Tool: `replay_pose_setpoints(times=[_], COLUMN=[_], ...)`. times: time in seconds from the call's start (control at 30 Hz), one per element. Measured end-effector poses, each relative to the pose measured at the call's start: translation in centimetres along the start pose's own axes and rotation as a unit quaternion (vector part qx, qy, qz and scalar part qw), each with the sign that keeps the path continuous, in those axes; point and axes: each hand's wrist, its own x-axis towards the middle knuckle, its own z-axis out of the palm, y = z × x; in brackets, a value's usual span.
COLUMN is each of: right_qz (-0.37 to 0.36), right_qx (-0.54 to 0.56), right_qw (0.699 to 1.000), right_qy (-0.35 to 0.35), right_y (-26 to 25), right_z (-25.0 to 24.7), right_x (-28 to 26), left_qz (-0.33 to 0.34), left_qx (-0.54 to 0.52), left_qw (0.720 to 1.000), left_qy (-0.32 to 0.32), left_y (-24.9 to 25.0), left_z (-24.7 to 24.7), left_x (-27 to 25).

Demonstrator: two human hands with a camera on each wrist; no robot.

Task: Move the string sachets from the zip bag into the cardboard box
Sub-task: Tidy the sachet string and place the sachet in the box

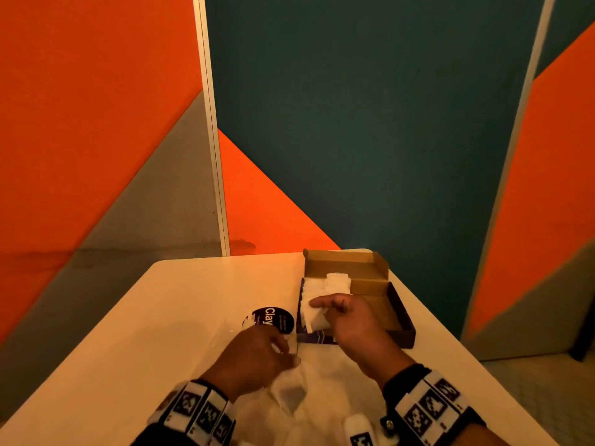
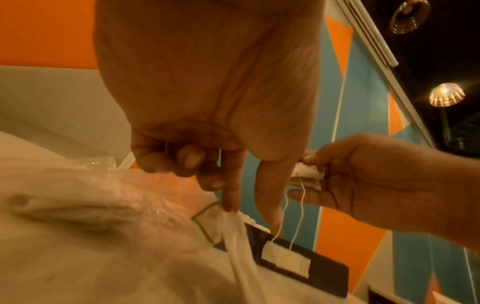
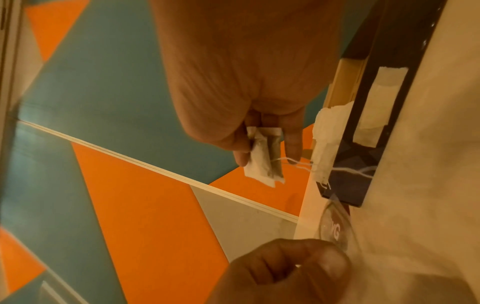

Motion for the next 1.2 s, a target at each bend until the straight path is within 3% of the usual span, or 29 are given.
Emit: replay_pose_setpoints(times=[0.1,0.3,0.4,0.57,0.77,1.07,1.2], right_qz=[0.007,0.001,-0.019,-0.03,-0.034,-0.032,-0.008], right_qx=[0.027,-0.005,-0.063,-0.23,-0.259,-0.278,-0.164], right_qw=[1.0,1.0,0.997,0.954,0.952,0.94,0.968], right_qy=[0.004,-0.005,-0.051,-0.188,-0.163,-0.194,-0.19], right_y=[0.3,1.1,1.0,0.3,-0.4,-1.4,-0.9], right_z=[-0.5,-0.7,-0.8,-0.5,-0.7,-1.7,-1.8], right_x=[0.1,0.1,-0.1,-0.4,-0.5,-1.1,-1.1], left_qz=[0.005,0.023,0.03,0.059,0.039,0.075,0.072], left_qx=[0.09,0.166,0.15,0.091,0.029,0.051,0.041], left_qw=[0.996,0.985,0.988,0.994,0.999,0.996,0.996], left_qy=[-0.026,-0.036,-0.028,0.018,0.024,-0.026,0.024], left_y=[-0.1,0.5,0.9,2.8,3.1,2.8,1.8], left_z=[0.5,0.8,0.3,-1.2,-2.7,-6.3,-6.7], left_x=[-0.3,-0.2,-0.2,-0.5,-0.8,-1.3,-0.8])
